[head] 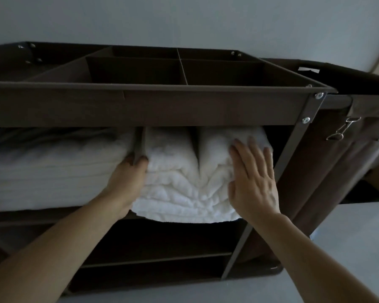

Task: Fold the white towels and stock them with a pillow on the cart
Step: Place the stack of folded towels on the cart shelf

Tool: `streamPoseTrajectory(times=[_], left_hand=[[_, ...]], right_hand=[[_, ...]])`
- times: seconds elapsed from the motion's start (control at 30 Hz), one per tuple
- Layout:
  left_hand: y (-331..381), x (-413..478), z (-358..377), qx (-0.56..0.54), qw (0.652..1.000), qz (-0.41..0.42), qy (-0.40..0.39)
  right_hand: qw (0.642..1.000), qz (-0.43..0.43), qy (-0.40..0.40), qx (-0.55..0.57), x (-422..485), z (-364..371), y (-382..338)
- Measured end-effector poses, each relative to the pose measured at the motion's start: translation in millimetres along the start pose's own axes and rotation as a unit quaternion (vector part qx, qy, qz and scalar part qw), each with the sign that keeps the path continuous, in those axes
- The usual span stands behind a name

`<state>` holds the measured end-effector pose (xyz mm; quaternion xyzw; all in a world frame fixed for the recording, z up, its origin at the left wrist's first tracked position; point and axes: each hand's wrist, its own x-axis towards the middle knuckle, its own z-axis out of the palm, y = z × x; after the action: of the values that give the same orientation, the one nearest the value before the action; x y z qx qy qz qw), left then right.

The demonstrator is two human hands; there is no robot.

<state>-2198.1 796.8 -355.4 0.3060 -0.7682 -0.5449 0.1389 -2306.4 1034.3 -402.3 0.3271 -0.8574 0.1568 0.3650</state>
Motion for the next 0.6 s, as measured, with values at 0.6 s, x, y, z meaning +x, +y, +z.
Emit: streamPoseTrajectory(times=[0.6], left_hand=[[-82, 19, 20, 0.650, 0.597, 0.470, 0.007]], right_hand=[[0.943, -0.188, -0.187, -0.202, -37, 17, 38]])
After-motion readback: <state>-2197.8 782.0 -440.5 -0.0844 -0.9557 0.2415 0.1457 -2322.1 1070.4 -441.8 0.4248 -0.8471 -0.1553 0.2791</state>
